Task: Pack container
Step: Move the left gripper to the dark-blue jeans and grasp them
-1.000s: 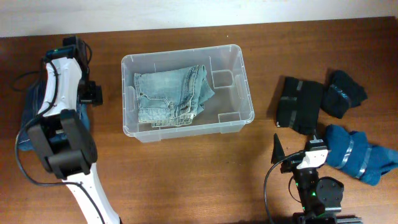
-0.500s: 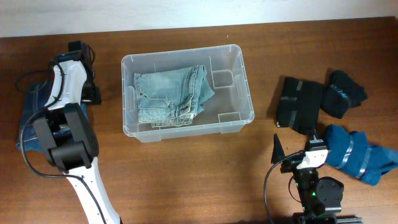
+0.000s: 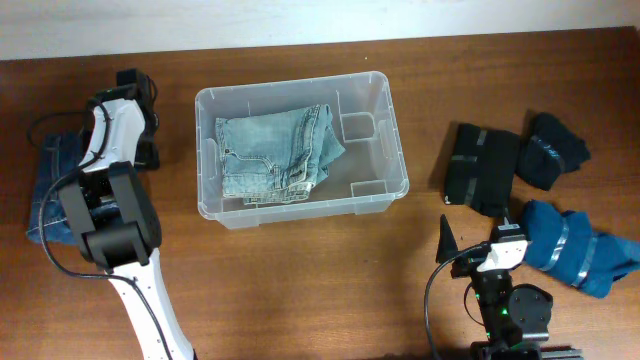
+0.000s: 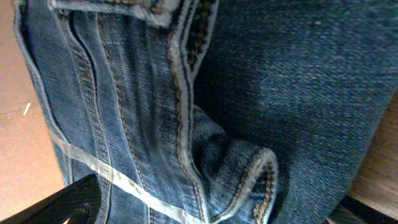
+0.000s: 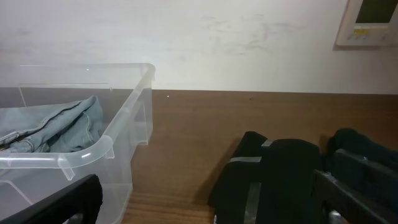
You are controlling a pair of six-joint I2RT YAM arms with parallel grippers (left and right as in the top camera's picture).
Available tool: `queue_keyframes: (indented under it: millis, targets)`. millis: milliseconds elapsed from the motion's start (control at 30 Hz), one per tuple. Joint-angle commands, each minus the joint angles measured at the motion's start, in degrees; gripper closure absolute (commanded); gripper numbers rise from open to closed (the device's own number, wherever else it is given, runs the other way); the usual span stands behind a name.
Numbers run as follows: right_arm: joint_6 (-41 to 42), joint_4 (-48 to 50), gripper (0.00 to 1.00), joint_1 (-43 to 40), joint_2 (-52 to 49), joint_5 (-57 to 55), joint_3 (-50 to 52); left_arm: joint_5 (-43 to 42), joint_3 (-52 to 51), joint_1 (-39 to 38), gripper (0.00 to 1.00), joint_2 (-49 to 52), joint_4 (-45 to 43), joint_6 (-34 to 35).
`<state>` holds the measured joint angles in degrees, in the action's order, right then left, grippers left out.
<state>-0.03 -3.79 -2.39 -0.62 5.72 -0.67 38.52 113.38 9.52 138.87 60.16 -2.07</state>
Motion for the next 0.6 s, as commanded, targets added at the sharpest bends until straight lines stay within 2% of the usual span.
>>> queue_keyframes:
  millis: [0, 67, 100, 200, 267, 300, 367, 567]
  targets:
    - [0.1, -0.1, 0.02, -0.3, 0.4, 0.7, 0.3, 0.3, -0.7, 2.2, 0.1, 4.1, -1.2, 1.3]
    - [0.1, -0.1, 0.02, -0.3, 0.4, 0.7, 0.3, 0.3, -0.7, 2.7, 0.28, 4.1, -1.6, 1.3]
    - [0.1, -0.1, 0.02, -0.3, 0.4, 0.7, 0.3, 0.3, -0.7, 2.8, 0.42, 4.1, -1.6, 1.3]
    - [0.1, -0.1, 0.02, -0.3, 0.4, 0.7, 0.3, 0.3, -0.7, 2.8, 0.73, 4.1, -1.6, 1.2]
    - [0.1, -0.1, 0.02, -0.3, 0.4, 0.7, 0.3, 0.3, -0.7, 2.8, 0.85, 4.1, -1.6, 1.2]
    - [0.1, -0.1, 0.02, -0.3, 0.4, 0.7, 0.3, 0.3, -0.7, 2.8, 0.93, 4.1, -1.6, 1.3]
    - [0.1, -0.1, 0.02, -0.3, 0.4, 0.7, 0.3, 0.3, -0.6, 2.6, 0.99, 4.0, -1.3, 1.3]
    - [0.1, -0.1, 0.02, -0.3, 0.4, 0.7, 0.3, -2.8, 6.4, 2.1, 1.0, 4.0, 5.3, 1.5]
